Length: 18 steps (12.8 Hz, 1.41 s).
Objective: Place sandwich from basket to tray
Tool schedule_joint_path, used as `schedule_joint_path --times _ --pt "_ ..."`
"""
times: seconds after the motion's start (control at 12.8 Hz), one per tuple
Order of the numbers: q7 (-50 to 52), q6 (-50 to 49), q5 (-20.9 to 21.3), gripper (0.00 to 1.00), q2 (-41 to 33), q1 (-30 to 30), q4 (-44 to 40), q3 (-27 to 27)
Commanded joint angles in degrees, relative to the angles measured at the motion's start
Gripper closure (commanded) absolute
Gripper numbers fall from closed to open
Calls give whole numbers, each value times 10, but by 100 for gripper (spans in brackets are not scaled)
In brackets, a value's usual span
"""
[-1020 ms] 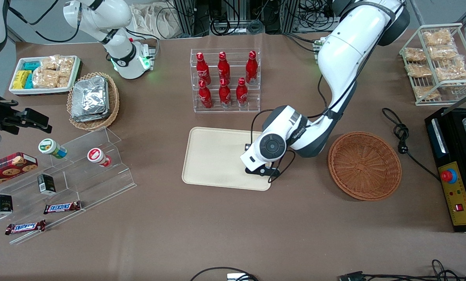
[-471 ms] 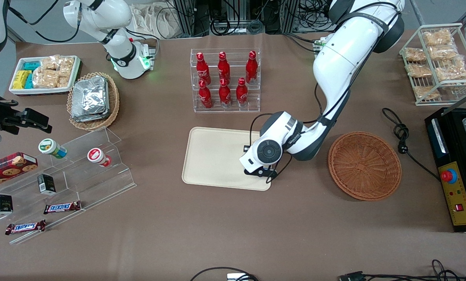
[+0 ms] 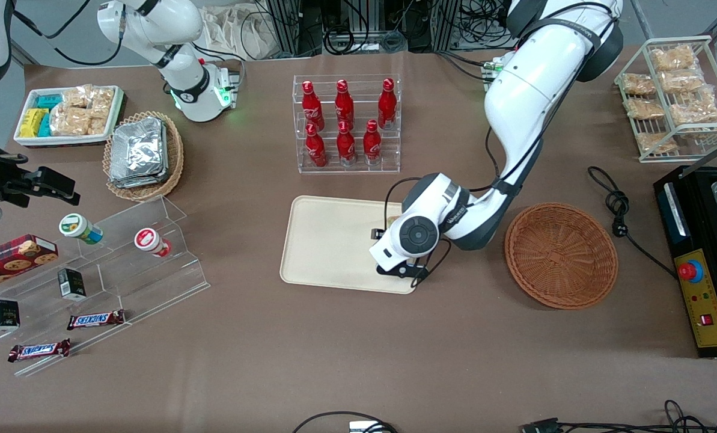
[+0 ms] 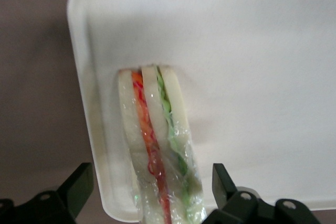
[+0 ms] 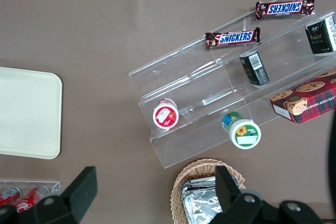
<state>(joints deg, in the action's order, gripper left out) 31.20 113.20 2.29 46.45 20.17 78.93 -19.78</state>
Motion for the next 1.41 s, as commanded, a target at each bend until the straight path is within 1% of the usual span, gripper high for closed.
schedule_joint_path --times 0.0,0.16,0.24,0.31,0.39,0.47,0.55,0.71,0.78,0.86,0.94,1.02,1.25,1.33 --pt "7 -21 11 0 -66 -24 -12 18" --pt "-2 -54 11 0 -114 -68 -12 33" --pt "-2 -64 30 0 -142 -82 -7 34" --pt "-1 -89 72 0 -167 -92 -8 40" --pt "-3 -130 106 0 -189 -106 -11 41" --pt "-5 -162 116 0 -212 -120 -11 42" --pt "-15 -185 114 0 -237 -150 -10 40" --pt "-97 -213 107 0 -275 -185 -11 41" --pt "-133 -223 93 0 -289 -215 -13 40" --pt "-170 -233 58 0 -304 -251 -14 41" --pt "-206 -244 33 0 -317 -281 -14 41" --pt "-234 -259 27 0 -326 -299 -14 41" --pt "-251 -307 3 0 -334 -336 -25 42" --pt "-257 -321 4 0 -334 -344 -40 42"
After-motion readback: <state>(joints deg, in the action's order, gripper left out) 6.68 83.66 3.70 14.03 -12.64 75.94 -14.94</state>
